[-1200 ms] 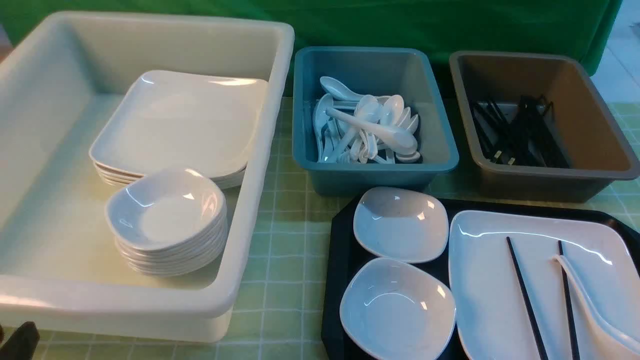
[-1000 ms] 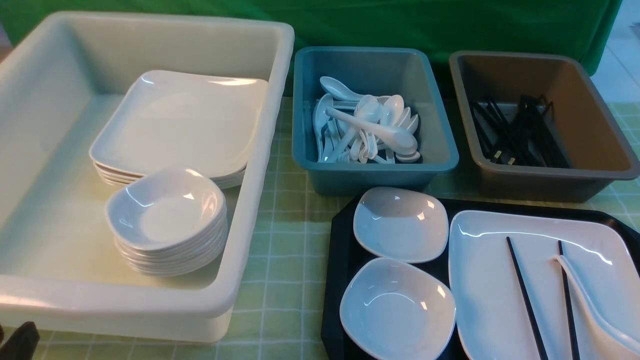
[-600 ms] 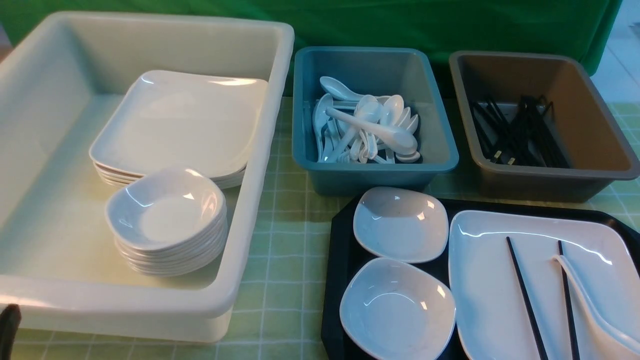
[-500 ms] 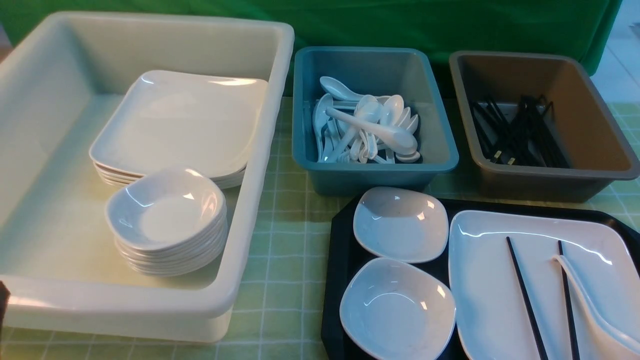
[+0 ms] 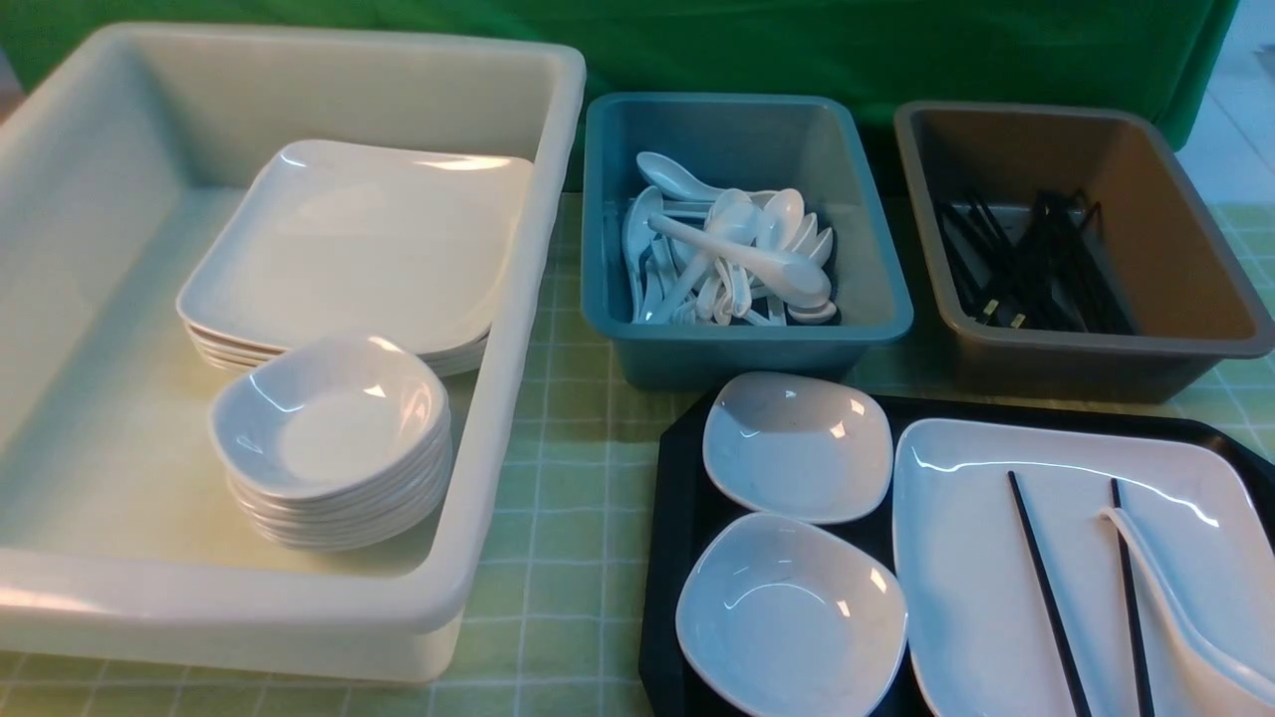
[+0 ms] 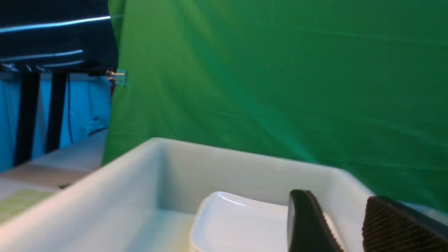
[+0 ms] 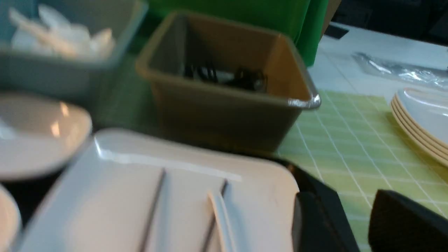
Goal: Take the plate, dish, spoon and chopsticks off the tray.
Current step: Use the right arm to grab a soup spoon from the plate
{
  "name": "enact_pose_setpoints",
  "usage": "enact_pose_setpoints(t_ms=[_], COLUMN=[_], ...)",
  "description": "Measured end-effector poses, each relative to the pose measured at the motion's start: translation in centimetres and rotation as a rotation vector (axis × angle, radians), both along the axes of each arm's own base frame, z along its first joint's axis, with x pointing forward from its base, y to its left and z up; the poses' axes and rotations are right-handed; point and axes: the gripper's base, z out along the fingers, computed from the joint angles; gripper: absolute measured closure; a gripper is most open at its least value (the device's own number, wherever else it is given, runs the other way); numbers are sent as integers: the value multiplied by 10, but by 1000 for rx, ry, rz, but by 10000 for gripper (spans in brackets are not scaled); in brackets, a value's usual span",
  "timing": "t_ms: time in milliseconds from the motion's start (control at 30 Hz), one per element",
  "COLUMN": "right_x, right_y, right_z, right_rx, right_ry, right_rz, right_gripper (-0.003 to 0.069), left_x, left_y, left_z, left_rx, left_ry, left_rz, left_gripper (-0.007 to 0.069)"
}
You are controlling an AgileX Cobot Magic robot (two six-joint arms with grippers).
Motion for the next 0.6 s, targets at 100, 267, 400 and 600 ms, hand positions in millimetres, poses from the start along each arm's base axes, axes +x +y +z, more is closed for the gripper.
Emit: enact_pose_setpoints(t_ms=[100,267,400,600], right_x=[-1,-4,-6,-8], right_y=[-2,-5,-6,1], right_z=[14,28,32,67], right_rx=[334,517,546,511], right_ry=[-167,-333,-389,-282], right_rz=[6,19,24,92], right_gripper=[417,417,417,591], left_x=[-2,-6,-6,-11], left_y=[4,8,8,6], left_z=[6,13,13,34], left_rx=[-254,-354,-333,-269], left_ry=[-85,-187,-189,-247], left_rz=[-53,-56,-41,-51], left_gripper=[400,400,400,529])
